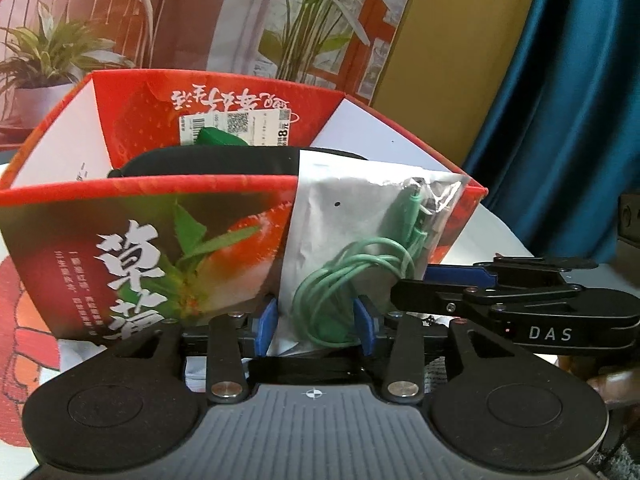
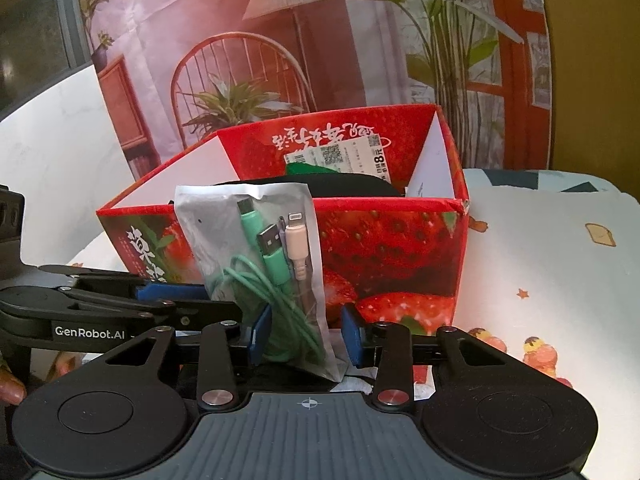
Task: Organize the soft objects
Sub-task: 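Lower the clear bag into the red box and open both grippers, then move both grippers back to the grey knit cloth on the pile, then close both grippers on the grey knit cloth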
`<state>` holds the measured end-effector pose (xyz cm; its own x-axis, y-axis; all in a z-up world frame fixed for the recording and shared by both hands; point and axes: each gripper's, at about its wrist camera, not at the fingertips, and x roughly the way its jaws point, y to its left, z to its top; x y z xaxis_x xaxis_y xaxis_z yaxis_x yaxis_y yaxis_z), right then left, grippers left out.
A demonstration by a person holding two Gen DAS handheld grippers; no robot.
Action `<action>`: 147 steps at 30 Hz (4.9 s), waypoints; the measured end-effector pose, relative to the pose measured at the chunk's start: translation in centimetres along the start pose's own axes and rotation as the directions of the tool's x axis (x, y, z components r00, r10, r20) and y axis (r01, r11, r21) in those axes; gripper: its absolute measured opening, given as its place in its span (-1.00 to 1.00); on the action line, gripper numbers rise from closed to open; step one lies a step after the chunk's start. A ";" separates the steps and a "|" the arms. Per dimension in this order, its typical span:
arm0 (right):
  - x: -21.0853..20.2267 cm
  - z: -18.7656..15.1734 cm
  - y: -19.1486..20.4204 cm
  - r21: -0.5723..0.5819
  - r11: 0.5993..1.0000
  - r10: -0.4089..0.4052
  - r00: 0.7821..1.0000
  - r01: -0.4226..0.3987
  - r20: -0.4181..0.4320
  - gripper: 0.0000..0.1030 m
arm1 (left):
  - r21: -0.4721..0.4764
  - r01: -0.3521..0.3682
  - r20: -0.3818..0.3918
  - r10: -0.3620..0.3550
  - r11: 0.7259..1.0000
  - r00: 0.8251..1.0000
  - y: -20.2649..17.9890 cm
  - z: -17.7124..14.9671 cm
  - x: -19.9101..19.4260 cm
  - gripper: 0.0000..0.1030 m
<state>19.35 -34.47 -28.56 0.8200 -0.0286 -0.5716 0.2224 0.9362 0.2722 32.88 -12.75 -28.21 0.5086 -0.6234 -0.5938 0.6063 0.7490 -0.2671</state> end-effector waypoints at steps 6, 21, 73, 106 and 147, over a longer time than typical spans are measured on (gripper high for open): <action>0.3 -0.3 -0.1 0.009 1.000 0.020 1.000 -0.020 -0.005 -0.50 | -0.016 0.016 0.001 -0.016 1.000 1.000 0.1 -0.1 0.3 -0.15; -2.1 0.9 0.9 0.028 0.997 0.072 0.995 -0.074 0.063 -0.54 | 0.031 -0.014 0.090 0.011 0.999 0.996 -1.3 1.5 -4.4 -0.49; 7.0 8.8 3.2 0.062 0.996 -0.072 0.996 0.068 0.060 -0.39 | -0.021 -0.259 0.127 0.259 0.966 0.957 4.9 9.4 -5.0 -0.33; -5.5 -0.3 2.4 -0.002 0.992 -0.121 0.982 0.123 0.143 -0.28 | -0.133 -0.250 0.020 0.254 0.959 0.967 0.5 -1.9 -11.8 0.02; -4.8 -8.9 1.2 0.108 0.982 -0.140 0.983 0.152 -0.115 0.02 | -0.275 -0.293 -0.141 0.263 0.916 0.954 1.6 -9.7 -10.7 -0.07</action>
<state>10.96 -30.05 -32.34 0.7146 -0.1188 -0.6894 0.4006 0.8774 0.2640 22.46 -2.72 -29.60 0.5586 -0.3661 -0.7443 0.2376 0.9303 -0.2793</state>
